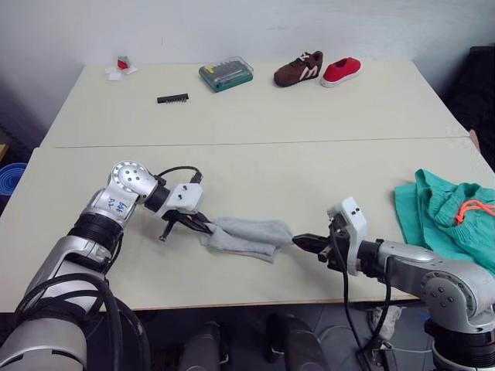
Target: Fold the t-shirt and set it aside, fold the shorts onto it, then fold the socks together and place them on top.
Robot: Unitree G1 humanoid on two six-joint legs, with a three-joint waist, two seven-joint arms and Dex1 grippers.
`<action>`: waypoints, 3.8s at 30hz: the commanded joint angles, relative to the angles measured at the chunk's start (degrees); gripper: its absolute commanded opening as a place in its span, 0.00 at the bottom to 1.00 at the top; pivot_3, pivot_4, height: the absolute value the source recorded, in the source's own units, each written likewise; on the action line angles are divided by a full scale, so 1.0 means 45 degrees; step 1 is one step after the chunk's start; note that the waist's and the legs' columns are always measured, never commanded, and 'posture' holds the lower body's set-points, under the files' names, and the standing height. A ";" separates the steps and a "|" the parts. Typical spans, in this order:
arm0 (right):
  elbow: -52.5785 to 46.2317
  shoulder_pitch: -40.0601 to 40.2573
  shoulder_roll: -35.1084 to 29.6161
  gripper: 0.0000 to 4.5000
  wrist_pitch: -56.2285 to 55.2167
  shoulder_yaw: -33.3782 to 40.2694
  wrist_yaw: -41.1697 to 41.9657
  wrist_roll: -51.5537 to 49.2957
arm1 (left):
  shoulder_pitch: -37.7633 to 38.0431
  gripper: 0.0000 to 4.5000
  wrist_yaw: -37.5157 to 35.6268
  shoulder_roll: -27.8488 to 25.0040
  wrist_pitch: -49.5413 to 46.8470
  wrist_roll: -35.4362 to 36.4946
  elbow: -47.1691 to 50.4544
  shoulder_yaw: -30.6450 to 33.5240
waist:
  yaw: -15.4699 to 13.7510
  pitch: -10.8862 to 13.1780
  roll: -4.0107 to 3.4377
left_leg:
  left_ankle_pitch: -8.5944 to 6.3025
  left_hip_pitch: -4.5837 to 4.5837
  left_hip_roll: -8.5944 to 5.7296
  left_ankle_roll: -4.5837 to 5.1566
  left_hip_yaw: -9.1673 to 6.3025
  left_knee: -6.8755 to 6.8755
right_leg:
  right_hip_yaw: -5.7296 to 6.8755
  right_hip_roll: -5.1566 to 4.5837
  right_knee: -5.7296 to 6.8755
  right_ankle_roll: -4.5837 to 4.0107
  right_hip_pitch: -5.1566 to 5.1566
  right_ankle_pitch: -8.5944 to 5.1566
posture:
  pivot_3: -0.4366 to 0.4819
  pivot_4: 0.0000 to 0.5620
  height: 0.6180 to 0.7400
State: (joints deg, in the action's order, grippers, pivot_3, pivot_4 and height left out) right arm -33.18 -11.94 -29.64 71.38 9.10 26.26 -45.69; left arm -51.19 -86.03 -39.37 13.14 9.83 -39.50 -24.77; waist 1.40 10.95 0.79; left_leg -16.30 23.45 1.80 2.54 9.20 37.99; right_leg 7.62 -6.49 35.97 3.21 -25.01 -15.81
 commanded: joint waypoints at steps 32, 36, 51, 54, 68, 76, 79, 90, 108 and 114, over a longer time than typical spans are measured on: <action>0.3536 -0.3932 -0.1706 0.00 -0.6731 -0.7036 0.3416 0.6029 | 0.2981 0.01 0.1411 -0.0700 -0.6660 0.0132 0.6576 0.1513 | -0.0029 -0.0001 0.0004 | 0.0007 -0.0035 -0.0003 -0.0019 -0.0005 0.0021 | 0.0001 0.0003 0.0008 0.0018 0.0055 -0.0016 | 0.48 0.27 1.00; 0.3572 -0.3605 -0.2622 0.00 -0.7231 -0.7577 0.4196 0.7003 | 0.2696 0.01 0.1981 -0.0513 -0.6486 -0.0514 0.5952 0.1536 | -0.0038 -0.0002 0.0006 | 0.0003 -0.0032 -0.0006 -0.0011 0.0001 0.0031 | -0.0001 -0.0002 0.0002 0.0023 0.0058 -0.0016 | 0.48 0.27 1.00; 0.2343 -0.1989 -0.2094 0.00 -0.6931 -0.6014 0.3604 0.7250 | 0.1554 0.01 0.0811 -0.0709 -1.1361 0.2839 0.7230 0.3637 | -0.0217 -0.0023 0.0039 | 0.0001 -0.0051 0.0002 -0.0017 -0.0035 0.0054 | 0.0016 -0.0012 0.0016 0.0022 0.0094 -0.0017 | 0.48 0.27 1.00; 0.2259 -0.1997 -0.2155 0.00 -0.6845 -0.6040 0.3710 0.7373 | 0.1164 0.01 0.1507 0.0039 -1.1822 0.2549 0.7542 0.3077 | -0.0289 -0.0023 0.0040 | 0.0002 -0.0051 -0.0005 -0.0013 -0.0037 0.0067 | 0.0014 -0.0011 0.0016 0.0029 0.0102 -0.0013 | 0.48 0.27 1.00; 0.0752 -0.0973 -0.3760 0.00 -0.6263 -0.4887 0.4685 0.6891 | 0.1276 0.01 0.3732 0.1078 -0.6400 -0.2146 0.4101 0.0147 | -0.0498 -0.0042 0.0057 | -0.0014 -0.0068 -0.0004 0.0011 -0.0046 0.0060 | 0.0011 -0.0021 0.0005 0.0018 0.0115 -0.0007 | 0.48 0.27 1.00; 0.1281 -0.3243 -0.1391 0.00 -0.5128 -0.4798 0.3778 0.5996 | 0.2250 0.01 0.3765 0.1362 -0.7158 -0.1548 0.5150 0.0945 | -0.0319 -0.0042 0.0057 | 0.0001 -0.0068 0.0006 -0.0009 -0.0052 0.0058 | 0.0028 -0.0019 0.0030 0.0006 0.0105 -0.0007 | 0.48 0.27 1.00; 0.2398 -0.3800 -0.0702 0.00 -0.5752 -0.5932 0.3582 0.6776 | 0.2534 0.01 0.3922 0.1459 -0.7397 -0.1618 0.5526 0.1058 | -0.0339 -0.0043 0.0058 | 0.0001 -0.0067 0.0001 -0.0009 -0.0051 0.0059 | 0.0029 -0.0020 0.0030 0.0007 0.0107 -0.0007 | 0.48 0.27 1.00; 0.2210 -0.1076 -0.3055 0.00 -0.7168 -0.5767 0.4082 0.8099 | 0.2854 0.01 0.4535 0.1438 -0.7764 -0.1727 0.5189 0.1651 | -0.0554 -0.0058 0.0077 | -0.0007 -0.0063 -0.0022 0.0026 -0.0046 0.0069 | 0.0023 -0.0036 -0.0004 0.0048 0.0129 0.0014 | 0.48 0.27 1.00; 0.3826 -0.2666 -0.0702 0.00 -0.7291 -0.7026 0.3391 0.8710 | 0.2240 0.01 0.4738 0.1950 -0.9477 -0.0626 0.6671 0.2116 | -0.0283 -0.0064 0.0088 | 0.0008 -0.0038 -0.0020 0.0011 -0.0025 0.0050 | 0.0022 -0.0021 -0.0008 0.0033 0.0098 0.0013 | 0.48 0.27 1.00; 0.2866 -0.1652 -0.1643 0.00 -0.7233 -0.6520 0.3719 0.8604 | 0.1984 0.01 0.6194 0.1281 -0.8109 -0.2645 0.4335 0.1457 | -0.0322 -0.0073 0.0102 | 0.0004 -0.0061 -0.0003 0.0000 -0.0039 0.0048 | 0.0023 -0.0017 -0.0004 0.0036 0.0109 0.0012 | 0.48 0.27 1.00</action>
State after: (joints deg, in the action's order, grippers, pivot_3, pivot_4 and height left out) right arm -19.70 -21.88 -35.09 37.20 -21.34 42.22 -7.26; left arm -42.55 -60.97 -30.48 -25.21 2.88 -16.19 -18.07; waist -0.04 10.63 1.25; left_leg -16.30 23.17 1.79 2.52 9.00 38.20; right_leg 7.73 -6.58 35.94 3.36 -24.51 -15.76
